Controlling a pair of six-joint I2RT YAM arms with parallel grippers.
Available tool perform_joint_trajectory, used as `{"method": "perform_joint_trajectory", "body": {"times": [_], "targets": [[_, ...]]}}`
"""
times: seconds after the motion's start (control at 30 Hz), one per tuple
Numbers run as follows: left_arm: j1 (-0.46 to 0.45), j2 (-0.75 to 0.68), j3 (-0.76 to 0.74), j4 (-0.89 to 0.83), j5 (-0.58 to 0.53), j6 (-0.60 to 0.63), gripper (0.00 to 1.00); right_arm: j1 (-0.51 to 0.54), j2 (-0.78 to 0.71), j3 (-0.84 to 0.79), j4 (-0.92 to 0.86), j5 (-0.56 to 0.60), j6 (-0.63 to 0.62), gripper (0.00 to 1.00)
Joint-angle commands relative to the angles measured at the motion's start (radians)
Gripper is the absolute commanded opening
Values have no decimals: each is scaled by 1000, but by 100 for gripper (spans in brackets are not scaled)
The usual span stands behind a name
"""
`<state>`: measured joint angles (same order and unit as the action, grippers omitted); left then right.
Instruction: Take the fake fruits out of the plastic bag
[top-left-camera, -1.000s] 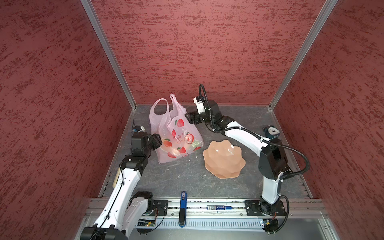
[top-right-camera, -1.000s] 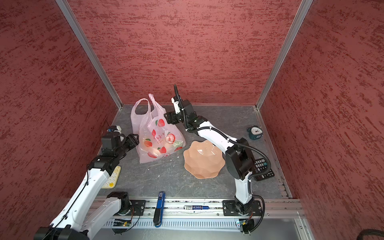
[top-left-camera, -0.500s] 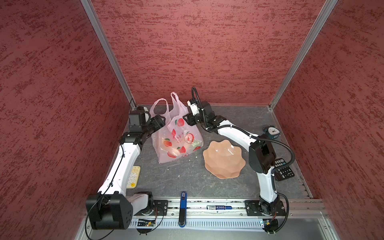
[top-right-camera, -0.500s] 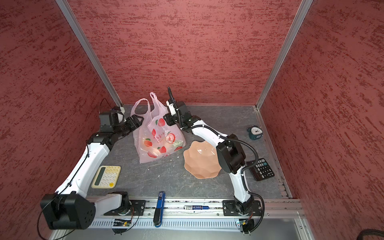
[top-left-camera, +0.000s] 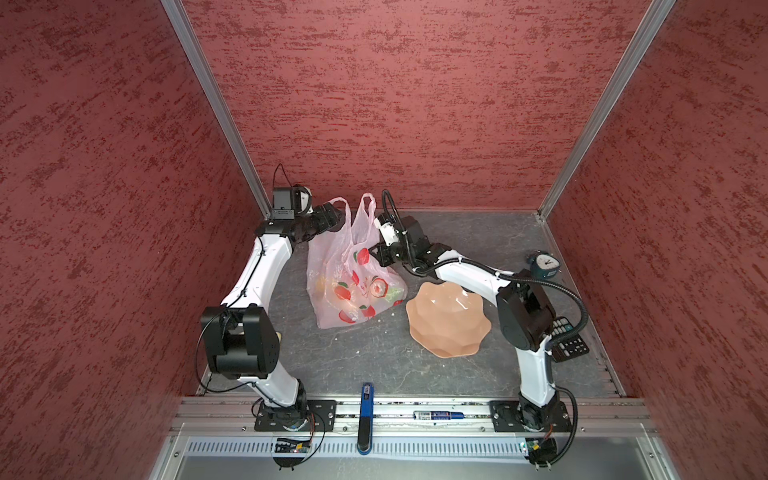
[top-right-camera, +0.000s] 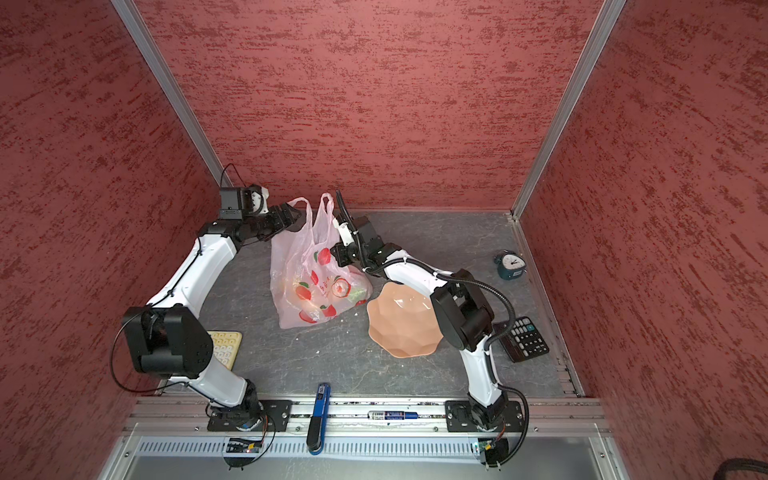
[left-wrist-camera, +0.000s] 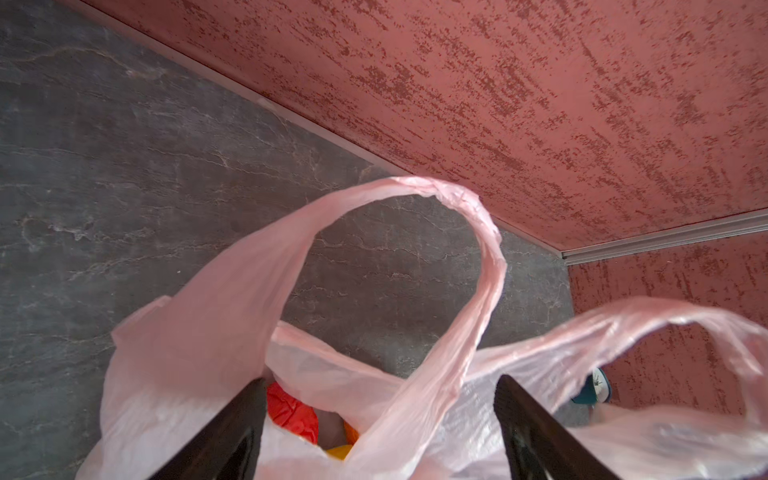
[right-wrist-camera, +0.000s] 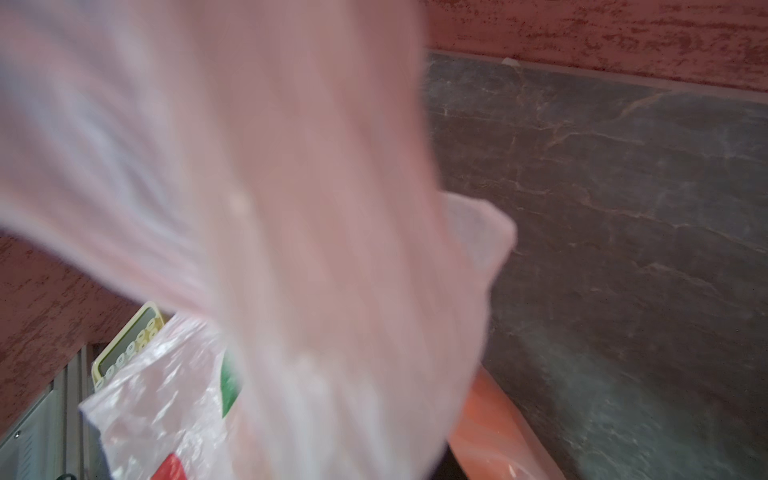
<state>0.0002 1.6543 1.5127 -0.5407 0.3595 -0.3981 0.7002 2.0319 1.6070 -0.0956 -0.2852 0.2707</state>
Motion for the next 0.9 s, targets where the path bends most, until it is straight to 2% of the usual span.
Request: {"method": "perform_joint_trajectory", "body": {"times": [0.0,0.33,0.53,0.73,0.87], "targets": [[-27,38,52,-61,-1,57,86,7,-78,-9,75,-37,11,18],[-90,-12,22,-45,7,59,85,10,-116,-59,103,-51,22,15],[-98,-2,15,-62,-34,67,82,15,-145,-91,120,-60,24,15],[-111,8,0,-15,-77,79,60,16,-168,-123,131,-52,25,15],[-113,9,-9,14,-81,75,52,16,-179,-139,140,-49,31,15]]}}
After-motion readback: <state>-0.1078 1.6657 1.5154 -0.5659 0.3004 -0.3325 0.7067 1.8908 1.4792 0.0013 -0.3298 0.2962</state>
